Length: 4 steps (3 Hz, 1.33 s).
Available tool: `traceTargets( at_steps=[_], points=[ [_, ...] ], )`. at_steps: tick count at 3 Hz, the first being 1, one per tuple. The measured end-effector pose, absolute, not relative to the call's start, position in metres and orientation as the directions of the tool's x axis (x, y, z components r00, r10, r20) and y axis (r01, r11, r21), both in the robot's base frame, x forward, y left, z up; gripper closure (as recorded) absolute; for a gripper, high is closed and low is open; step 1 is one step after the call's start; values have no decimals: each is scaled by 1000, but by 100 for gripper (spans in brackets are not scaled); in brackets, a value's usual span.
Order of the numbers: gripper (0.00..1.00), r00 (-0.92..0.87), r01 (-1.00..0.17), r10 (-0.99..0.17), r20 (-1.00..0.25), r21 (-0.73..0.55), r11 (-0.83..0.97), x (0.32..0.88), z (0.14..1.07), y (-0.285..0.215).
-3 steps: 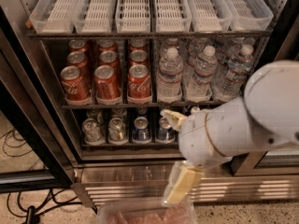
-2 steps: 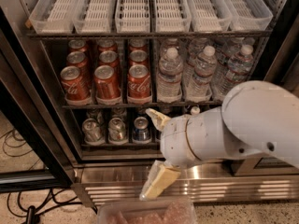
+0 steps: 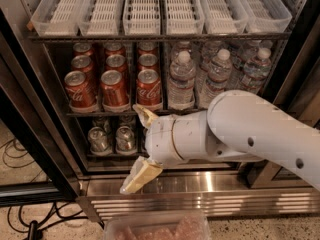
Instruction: Pick coke can from middle shelf of fridge
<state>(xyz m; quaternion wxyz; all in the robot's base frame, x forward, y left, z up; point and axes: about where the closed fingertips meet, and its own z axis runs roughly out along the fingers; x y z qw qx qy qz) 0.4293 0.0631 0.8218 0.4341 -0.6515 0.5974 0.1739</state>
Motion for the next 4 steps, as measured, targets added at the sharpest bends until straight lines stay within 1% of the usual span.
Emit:
traceTargets(
  at_steps=[1,2,3,4],
  points=[
    [0,265,-936,-589,-763,-351,34,434,822,84],
    [0,267,-937,-587,-765,-349,30,434,822,86],
    [0,280,-930,-542,-792,-363,50,434,819,99],
    [0,284,-916,-489,-824,-385,115,433,814,129]
  ],
)
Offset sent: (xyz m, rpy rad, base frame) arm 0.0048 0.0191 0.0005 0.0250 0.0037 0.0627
